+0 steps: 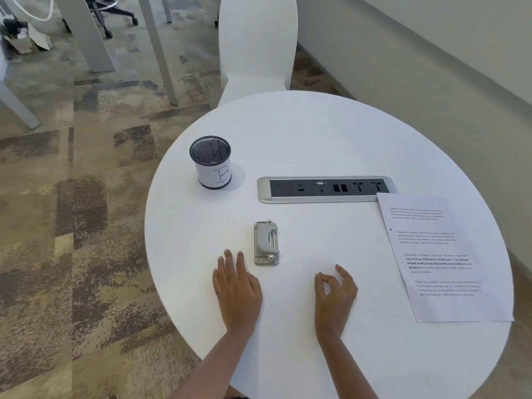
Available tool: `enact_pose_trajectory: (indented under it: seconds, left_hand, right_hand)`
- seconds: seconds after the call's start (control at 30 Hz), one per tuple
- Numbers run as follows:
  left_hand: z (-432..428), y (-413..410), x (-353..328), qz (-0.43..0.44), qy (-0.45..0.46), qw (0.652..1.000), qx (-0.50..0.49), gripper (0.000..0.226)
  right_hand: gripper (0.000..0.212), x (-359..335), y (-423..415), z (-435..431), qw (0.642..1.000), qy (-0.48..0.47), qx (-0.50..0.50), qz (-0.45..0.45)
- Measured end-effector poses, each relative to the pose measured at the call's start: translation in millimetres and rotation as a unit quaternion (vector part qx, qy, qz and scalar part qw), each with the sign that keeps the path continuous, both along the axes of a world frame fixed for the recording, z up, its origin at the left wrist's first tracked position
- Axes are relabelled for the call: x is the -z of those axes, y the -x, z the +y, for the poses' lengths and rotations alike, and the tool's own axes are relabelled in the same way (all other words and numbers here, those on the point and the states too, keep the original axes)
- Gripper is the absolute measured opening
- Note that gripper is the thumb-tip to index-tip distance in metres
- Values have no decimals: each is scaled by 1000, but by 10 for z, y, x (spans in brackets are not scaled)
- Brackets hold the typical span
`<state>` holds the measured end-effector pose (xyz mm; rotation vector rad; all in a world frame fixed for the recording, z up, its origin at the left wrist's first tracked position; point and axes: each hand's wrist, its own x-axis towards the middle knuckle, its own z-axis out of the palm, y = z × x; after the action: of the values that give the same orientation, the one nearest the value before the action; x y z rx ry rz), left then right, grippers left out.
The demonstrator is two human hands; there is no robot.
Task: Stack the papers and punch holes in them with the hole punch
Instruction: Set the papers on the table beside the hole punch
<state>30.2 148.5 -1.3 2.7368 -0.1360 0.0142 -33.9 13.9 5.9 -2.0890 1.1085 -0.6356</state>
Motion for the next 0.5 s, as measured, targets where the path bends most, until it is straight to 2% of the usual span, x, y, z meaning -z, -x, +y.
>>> enact_pose_trajectory:
  seconds: [0.13,0.2,0.33,0.43,0.47,0.5]
  left_hand:
    - [25,-27,-1,6,4,1000,16,46]
    - [74,-72,11,-5,1,999,40,45]
    - [250,-270,54,-31,-6,994,109,44]
    - [371,-468,70,-48,-2,988,149,45]
    - [401,-531,62,-49,-4,986,158,46]
    - [430,-589,52,-49,-7,985,164,47]
  right_hand:
    - [4,50,20,-70,997,61,-48,20]
    - [6,35,10,-90,997,56,-51,19]
    - [13,-126,-101,-201,998,-64,14,-22]
    - [21,-338,-227,-301,983,-143,76,-82]
    - [41,-392,-289,-340,970,-190,113,-103]
    - [30,-468,-350,-375,955,-235,133,-120]
